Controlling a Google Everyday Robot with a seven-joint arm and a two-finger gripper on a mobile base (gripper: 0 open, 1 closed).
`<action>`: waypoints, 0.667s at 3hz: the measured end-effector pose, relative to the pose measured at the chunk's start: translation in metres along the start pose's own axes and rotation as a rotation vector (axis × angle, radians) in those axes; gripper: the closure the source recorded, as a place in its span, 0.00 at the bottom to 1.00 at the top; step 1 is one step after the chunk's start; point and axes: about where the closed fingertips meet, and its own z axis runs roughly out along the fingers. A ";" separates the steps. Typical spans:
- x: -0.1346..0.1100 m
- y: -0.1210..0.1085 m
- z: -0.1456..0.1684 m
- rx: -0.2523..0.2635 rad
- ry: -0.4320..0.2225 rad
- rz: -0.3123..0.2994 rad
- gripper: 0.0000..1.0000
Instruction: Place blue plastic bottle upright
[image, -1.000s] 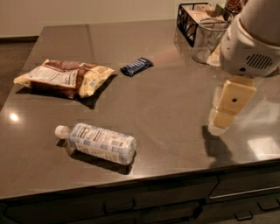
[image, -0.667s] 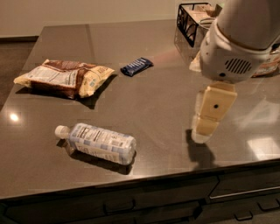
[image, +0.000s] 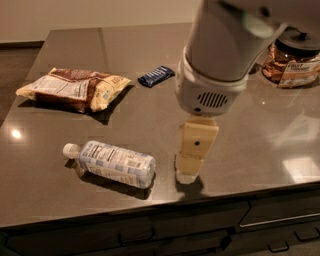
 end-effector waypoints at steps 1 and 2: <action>-0.043 0.006 0.026 0.017 0.013 -0.024 0.00; -0.049 0.008 0.022 0.019 0.007 -0.032 0.00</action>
Offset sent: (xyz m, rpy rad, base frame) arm 0.0066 0.0674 -0.0430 -0.0316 -0.0227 0.0131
